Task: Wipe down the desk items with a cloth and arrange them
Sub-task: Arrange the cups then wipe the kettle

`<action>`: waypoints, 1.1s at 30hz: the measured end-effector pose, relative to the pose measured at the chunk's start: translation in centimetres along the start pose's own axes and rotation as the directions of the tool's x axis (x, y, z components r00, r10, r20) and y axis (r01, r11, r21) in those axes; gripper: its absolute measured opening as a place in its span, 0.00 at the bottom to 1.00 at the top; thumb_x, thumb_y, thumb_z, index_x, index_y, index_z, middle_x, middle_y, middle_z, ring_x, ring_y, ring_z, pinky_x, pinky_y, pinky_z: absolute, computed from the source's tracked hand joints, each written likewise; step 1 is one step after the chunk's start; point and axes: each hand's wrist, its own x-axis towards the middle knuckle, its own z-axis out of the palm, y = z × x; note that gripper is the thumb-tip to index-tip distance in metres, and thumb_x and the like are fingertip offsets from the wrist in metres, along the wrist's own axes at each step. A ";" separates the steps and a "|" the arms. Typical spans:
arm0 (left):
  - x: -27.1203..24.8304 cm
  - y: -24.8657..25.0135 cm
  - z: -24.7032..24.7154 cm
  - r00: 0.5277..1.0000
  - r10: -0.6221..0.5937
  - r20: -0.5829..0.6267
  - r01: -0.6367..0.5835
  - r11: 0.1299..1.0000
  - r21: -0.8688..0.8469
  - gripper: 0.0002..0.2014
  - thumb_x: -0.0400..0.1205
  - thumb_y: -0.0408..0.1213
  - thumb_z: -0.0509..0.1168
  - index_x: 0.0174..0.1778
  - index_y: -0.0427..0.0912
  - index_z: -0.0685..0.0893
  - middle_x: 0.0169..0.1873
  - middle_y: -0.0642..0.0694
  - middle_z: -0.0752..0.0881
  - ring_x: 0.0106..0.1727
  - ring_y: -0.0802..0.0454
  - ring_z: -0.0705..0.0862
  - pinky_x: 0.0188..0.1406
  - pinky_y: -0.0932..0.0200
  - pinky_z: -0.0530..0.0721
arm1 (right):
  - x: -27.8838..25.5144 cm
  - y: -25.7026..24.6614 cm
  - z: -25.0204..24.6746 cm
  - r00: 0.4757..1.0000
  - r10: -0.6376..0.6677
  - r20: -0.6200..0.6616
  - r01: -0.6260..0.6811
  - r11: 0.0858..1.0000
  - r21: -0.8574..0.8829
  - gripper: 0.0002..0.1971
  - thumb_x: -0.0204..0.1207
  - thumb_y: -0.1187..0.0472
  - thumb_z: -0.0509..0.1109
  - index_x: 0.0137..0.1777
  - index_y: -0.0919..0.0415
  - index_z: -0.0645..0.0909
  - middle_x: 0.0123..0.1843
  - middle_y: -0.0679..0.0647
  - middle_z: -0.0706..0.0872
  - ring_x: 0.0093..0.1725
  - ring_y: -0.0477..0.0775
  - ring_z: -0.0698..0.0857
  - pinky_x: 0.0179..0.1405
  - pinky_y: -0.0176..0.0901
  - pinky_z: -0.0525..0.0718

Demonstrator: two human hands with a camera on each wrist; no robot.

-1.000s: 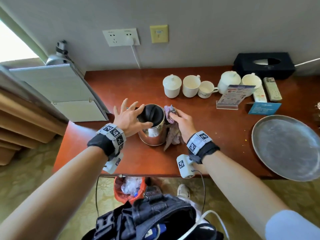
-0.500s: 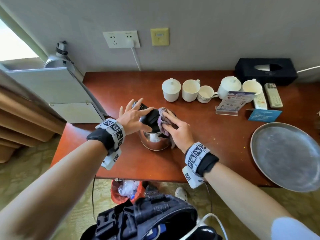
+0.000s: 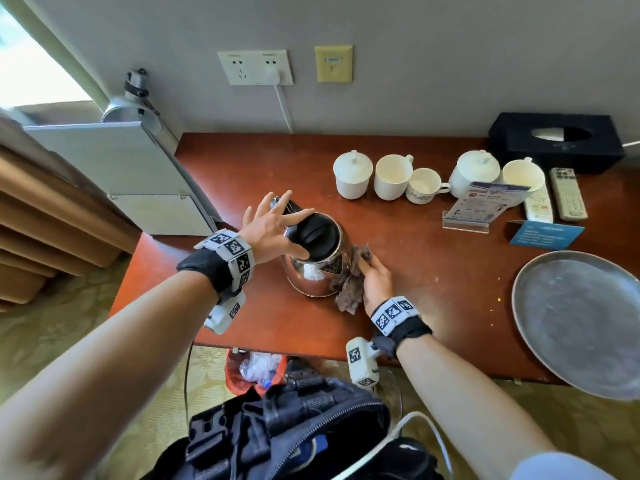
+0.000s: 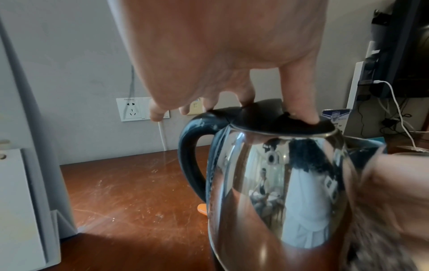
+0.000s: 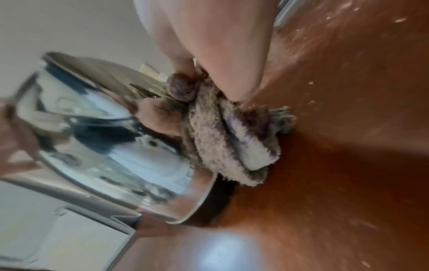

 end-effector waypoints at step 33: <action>0.0 -0.2 0.2 1.000 0.000 -0.007 -0.001 0.992 -0.126 0.46 0.66 0.55 0.77 0.81 0.67 0.67 0.89 0.51 0.47 0.88 0.45 0.41 0.83 0.26 0.44 | -3.4 -0.6 0.8 0.980 -0.198 0.003 0.198 0.978 -0.070 0.21 0.83 0.66 0.67 0.76 0.56 0.78 0.70 0.45 0.84 0.67 0.39 0.82 0.66 0.29 0.78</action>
